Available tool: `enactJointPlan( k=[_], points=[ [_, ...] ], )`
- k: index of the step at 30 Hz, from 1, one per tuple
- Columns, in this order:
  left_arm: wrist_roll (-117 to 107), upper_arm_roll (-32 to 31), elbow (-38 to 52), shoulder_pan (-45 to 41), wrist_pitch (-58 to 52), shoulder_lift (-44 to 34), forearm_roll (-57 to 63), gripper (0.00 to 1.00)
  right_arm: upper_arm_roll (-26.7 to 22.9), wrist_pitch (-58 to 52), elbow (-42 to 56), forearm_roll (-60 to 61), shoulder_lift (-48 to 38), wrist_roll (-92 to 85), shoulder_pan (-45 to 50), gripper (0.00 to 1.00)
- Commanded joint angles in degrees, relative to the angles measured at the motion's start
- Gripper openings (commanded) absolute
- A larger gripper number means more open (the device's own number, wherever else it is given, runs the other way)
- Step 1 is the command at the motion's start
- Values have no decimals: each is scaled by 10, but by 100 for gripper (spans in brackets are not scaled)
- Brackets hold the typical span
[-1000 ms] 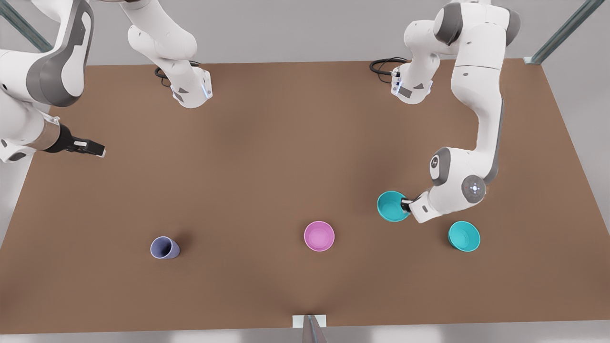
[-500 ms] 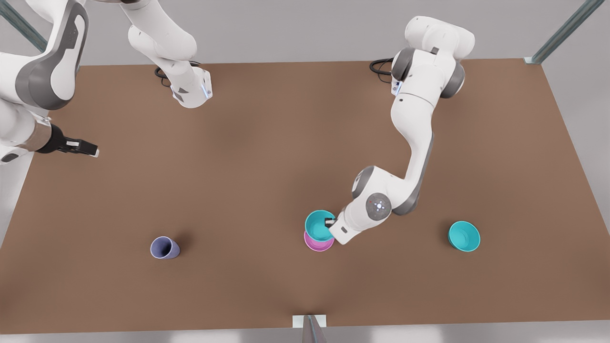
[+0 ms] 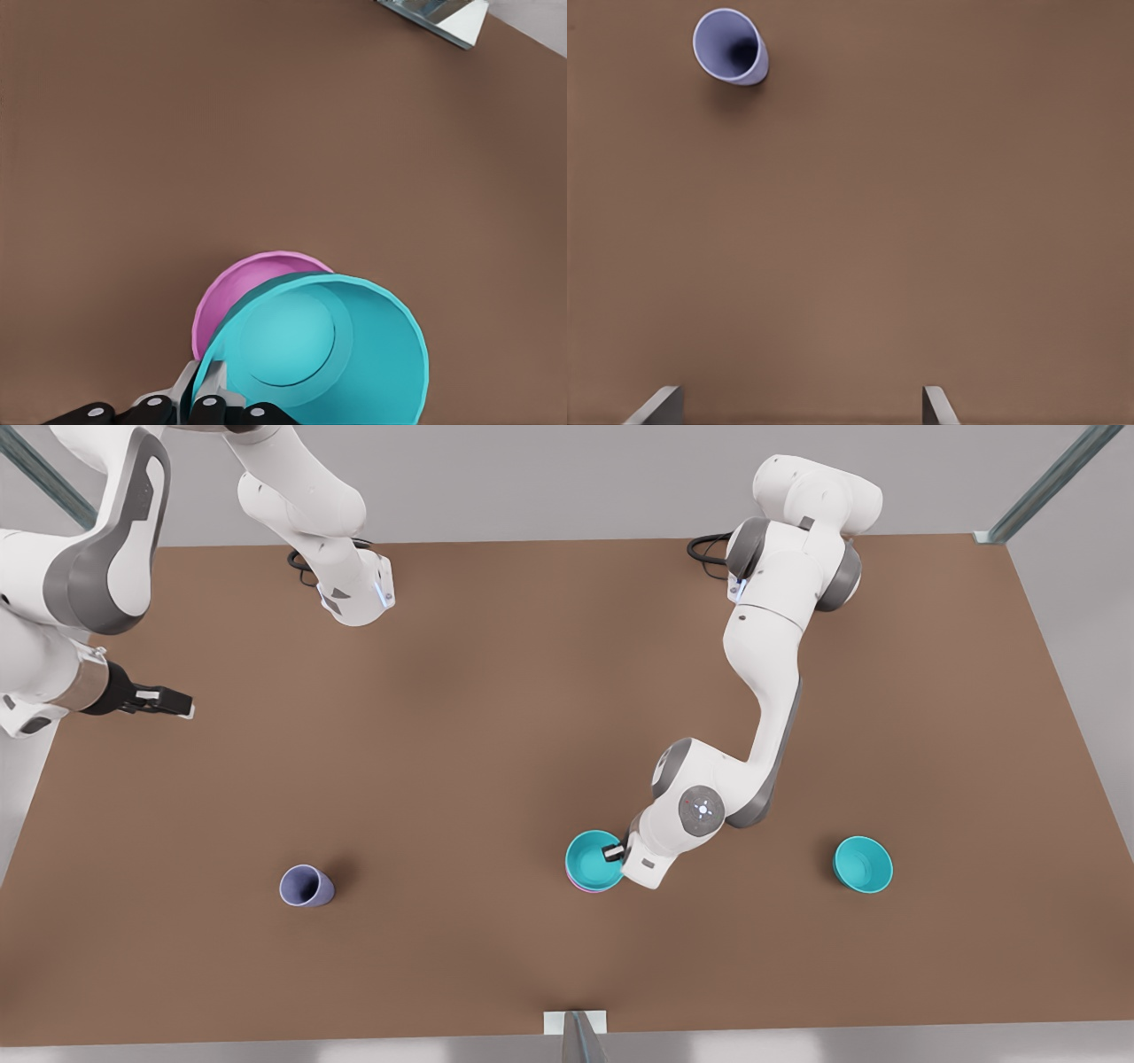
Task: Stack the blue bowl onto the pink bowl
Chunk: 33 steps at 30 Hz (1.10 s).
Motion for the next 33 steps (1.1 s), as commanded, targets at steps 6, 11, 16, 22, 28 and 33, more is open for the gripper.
enactJointPlan(
  k=[6, 11, 16, 22, 28, 33],
  points=[
    [-138, -1, -16, 0, 6, 2, -2, 21, 0, 1, 0, 1, 1, -12, -4, 100],
    [-139, -8, -20, 0, 13, 6, -5, 21, 0, 1, 0, 1, 4, -12, -4, 100],
    [-132, -11, -20, 0, 19, 9, -7, 88, 0, 1, 0, 1, 6, -12, -4, 100],
    [194, 183, -40, 5, -422, -187, 34, 100, 0, 1, 0, 1, 6, -12, -5, 100],
    [362, 45, -174, 175, -395, -413, 131, 100, 0, 0, 0, 4, 4, -12, -5, 100],
    [364, 44, -166, 175, -420, -404, 127, 100, 0, -1, 0, 4, 2, -12, -5, 100]
  ],
)
